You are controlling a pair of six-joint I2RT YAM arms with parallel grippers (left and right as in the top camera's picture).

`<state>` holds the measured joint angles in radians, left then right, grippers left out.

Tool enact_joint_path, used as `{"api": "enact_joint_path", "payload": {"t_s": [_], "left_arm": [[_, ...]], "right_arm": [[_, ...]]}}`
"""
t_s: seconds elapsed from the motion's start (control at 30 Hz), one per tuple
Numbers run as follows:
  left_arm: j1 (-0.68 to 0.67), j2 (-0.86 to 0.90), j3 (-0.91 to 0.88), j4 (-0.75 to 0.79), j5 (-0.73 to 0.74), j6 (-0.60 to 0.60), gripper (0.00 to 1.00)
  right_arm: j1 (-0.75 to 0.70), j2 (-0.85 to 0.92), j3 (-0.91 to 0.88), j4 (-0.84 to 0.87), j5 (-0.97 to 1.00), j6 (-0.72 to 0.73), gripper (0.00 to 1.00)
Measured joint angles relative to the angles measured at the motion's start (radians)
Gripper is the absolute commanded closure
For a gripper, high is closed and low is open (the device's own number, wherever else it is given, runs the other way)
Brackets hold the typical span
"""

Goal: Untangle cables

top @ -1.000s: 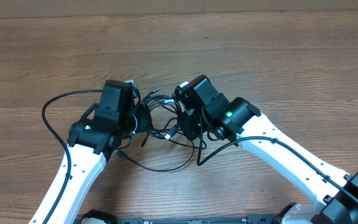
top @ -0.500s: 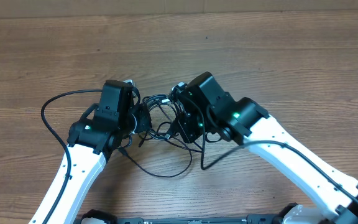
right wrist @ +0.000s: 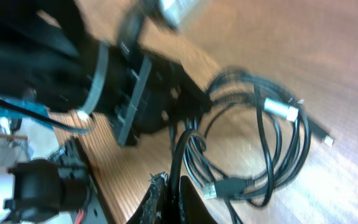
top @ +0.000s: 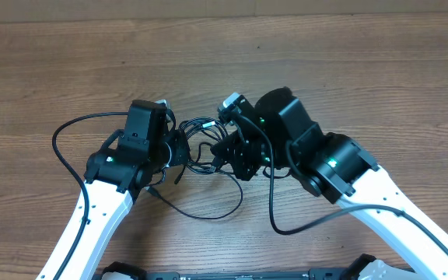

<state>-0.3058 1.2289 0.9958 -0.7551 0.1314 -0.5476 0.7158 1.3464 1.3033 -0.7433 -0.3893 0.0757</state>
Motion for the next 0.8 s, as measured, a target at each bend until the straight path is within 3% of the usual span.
{"api": "enact_joint_path", "payload": {"t_s": [0.23, 0.5, 0.8], "left_arm": [[0.0, 0.0, 0.0, -0.005, 0.0, 0.0, 0.96], [0.0, 0.0, 0.0, -0.008, 0.001, 0.0, 0.96], [0.0, 0.0, 0.0, -0.008, -0.002, 0.0, 0.96]], "right_arm": [[0.0, -0.092, 0.0, 0.098, 0.084, 0.054, 0.96], [0.0, -0.134, 0.0, 0.1, 0.393, 0.235, 0.96], [0.0, -0.139, 0.0, 0.113, 0.573, 0.425, 0.96]]}}
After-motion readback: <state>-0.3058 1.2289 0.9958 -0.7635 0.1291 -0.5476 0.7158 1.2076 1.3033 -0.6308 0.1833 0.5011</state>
